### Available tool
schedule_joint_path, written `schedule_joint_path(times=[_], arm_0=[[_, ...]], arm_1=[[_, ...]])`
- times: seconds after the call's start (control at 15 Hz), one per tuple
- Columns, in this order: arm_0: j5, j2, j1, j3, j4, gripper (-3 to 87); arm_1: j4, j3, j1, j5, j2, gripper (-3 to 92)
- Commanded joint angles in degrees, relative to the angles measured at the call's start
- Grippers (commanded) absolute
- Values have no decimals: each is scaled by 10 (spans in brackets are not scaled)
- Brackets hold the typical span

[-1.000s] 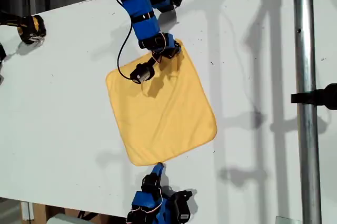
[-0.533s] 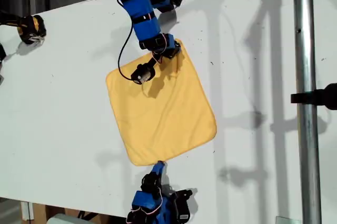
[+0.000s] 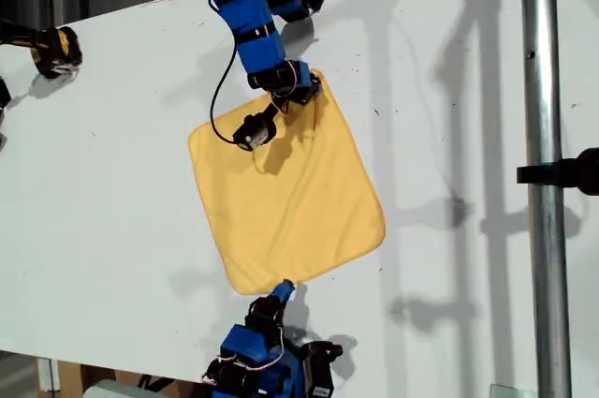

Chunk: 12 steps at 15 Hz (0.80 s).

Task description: Grasp corners of a towel and fold twice.

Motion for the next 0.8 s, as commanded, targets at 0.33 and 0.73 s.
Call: schedule_joint_path(times=[0.33,0.73], arm_0=[[20,-397,125,-434,95,-10],[2,-563,163,-636,114,-9]], arm_1=[[-4,-15,-1,-7,-1,-1],[-4,-15,-2,-7,-1,-1]])
